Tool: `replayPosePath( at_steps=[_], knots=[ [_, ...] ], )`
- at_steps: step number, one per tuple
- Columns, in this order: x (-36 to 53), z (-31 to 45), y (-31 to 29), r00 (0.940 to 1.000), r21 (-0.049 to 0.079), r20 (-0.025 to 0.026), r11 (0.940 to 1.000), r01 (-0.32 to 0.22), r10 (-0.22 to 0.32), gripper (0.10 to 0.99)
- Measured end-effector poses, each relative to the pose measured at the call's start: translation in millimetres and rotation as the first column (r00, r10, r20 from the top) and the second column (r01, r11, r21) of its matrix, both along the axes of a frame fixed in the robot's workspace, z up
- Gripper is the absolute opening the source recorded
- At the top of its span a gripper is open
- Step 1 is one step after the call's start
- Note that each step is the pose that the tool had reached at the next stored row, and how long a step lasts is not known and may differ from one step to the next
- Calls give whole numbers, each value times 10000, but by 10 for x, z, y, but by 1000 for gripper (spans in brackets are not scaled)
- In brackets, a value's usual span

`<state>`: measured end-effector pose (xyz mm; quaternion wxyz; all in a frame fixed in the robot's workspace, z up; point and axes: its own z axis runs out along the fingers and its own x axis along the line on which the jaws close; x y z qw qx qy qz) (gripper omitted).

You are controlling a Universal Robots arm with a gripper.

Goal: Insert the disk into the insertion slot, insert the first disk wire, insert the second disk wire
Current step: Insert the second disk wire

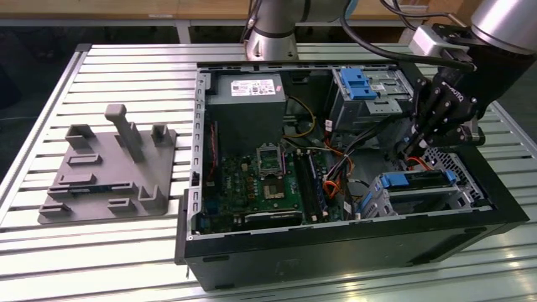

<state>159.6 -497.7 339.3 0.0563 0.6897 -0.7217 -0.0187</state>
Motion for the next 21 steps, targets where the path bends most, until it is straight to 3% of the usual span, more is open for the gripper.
replayPosePath(
  at_steps=[3, 8, 14, 21],
  knots=[
    [0, 0, 0, 10000, 0, -1, 10000, -22, 22, 145],
    [0, 1, -2, 9987, 4, 21, 9987, -505, 505, 145],
    [-1, -1, -7, 9984, 7, 27, 9985, -556, 556, 145],
    [-7, 0, -97, 9977, 6, 27, 9977, -684, 684, 145]
  ],
)
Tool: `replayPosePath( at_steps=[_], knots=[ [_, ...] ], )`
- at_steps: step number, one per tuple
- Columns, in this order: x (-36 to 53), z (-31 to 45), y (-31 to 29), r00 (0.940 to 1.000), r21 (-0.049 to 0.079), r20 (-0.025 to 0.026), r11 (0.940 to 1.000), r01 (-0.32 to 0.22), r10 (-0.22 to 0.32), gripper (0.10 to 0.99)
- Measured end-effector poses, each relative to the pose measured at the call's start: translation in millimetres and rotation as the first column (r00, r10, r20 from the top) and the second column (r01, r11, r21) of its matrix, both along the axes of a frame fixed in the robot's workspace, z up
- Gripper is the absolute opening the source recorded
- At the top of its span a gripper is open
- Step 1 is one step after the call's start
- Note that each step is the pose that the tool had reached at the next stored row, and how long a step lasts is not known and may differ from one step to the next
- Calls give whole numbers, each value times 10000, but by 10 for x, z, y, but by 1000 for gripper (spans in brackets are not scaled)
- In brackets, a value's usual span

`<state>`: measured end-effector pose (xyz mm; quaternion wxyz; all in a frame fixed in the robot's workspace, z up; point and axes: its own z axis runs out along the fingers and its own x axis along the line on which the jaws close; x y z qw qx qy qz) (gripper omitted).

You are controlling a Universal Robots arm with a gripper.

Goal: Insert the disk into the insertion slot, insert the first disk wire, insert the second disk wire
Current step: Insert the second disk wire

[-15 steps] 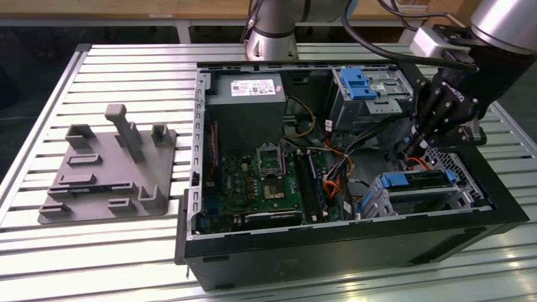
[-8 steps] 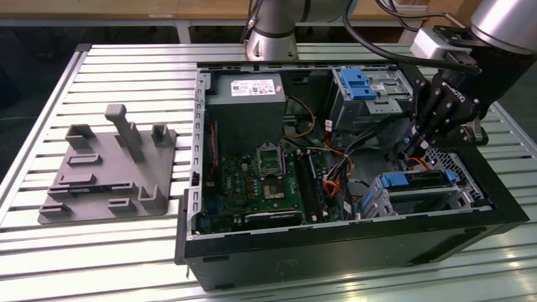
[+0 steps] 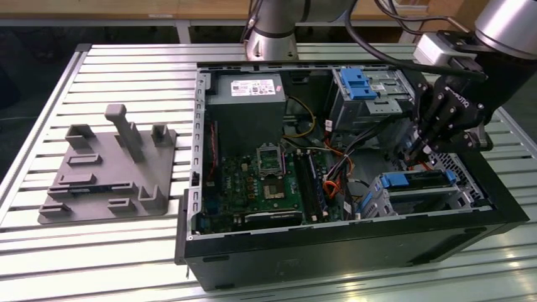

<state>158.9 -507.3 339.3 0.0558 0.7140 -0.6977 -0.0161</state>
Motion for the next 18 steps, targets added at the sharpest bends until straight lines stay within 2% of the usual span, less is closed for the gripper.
replayPosePath(
  at_steps=[10, 18],
  knots=[
    [-2, -1, -122, 9999, 4, 2, 9999, -118, 118, 145],
    [-3, -3, -125, 9999, 3, 2, 9999, -101, 101, 145]
  ],
)
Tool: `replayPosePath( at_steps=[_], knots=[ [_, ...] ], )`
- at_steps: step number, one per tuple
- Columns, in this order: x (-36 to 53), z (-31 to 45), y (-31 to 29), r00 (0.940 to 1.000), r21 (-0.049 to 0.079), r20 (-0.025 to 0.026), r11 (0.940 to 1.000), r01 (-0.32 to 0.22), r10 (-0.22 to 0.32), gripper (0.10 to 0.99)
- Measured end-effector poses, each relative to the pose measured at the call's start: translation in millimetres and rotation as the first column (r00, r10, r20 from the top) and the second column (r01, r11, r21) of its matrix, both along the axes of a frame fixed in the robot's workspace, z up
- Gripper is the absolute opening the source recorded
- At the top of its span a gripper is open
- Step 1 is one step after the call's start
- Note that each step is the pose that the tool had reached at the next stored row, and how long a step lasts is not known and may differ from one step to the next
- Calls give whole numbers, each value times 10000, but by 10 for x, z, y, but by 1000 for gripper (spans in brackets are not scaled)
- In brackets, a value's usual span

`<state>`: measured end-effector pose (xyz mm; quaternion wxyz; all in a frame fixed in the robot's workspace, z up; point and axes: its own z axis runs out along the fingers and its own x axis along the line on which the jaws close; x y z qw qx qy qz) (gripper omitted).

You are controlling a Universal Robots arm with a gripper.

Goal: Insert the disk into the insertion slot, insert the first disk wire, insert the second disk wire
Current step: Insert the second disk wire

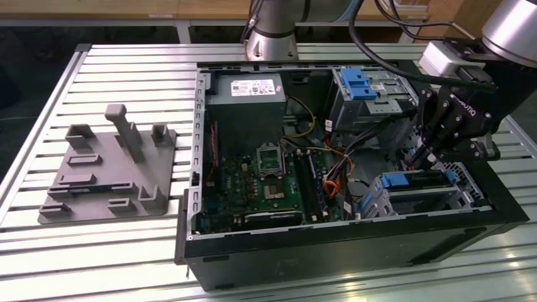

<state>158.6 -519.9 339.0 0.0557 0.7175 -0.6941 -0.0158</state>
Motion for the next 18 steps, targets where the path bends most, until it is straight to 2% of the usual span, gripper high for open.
replayPosePath(
  at_steps=[10, 18],
  knots=[
    [1, -6, -48, 9995, -2, -6, 9995, 307, -307, 145],
    [3, -7, -52, 9995, -1, -6, 9995, 328, -328, 145]
  ],
)
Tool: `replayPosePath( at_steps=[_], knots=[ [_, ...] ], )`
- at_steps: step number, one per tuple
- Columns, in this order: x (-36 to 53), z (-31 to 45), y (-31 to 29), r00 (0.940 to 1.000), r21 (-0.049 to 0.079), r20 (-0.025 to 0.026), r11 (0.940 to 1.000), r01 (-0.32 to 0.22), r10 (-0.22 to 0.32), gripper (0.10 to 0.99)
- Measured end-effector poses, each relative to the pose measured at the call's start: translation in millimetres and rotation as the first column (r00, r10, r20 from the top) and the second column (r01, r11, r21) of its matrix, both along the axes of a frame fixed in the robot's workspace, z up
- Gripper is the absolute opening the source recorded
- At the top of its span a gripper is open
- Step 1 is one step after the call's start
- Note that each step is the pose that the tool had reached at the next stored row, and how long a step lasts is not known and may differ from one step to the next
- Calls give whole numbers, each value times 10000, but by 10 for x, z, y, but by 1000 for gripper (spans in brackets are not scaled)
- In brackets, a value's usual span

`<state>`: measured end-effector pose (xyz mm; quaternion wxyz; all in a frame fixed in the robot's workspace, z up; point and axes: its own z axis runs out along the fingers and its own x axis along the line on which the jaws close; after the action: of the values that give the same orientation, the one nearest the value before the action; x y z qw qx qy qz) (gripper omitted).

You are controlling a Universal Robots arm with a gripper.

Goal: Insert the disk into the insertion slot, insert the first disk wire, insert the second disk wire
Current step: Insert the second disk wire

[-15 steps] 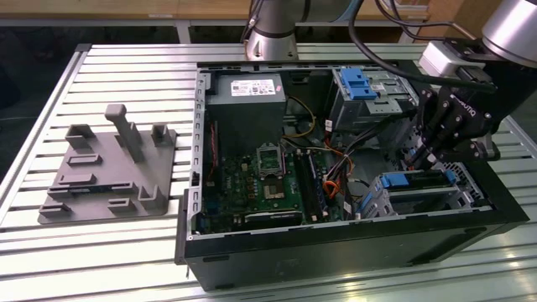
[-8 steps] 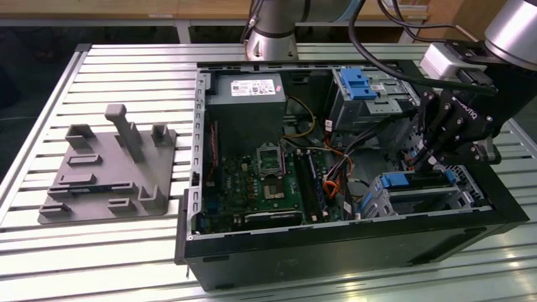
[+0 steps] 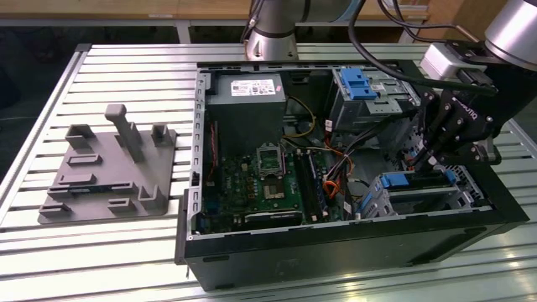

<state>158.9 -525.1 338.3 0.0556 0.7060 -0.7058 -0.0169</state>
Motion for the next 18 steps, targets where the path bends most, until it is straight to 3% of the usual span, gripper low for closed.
replayPosePath(
  at_steps=[18],
  knots=[
    [4, -4, -24, 10000, 24, 6, 10000, -12, 12, 145]
  ],
)
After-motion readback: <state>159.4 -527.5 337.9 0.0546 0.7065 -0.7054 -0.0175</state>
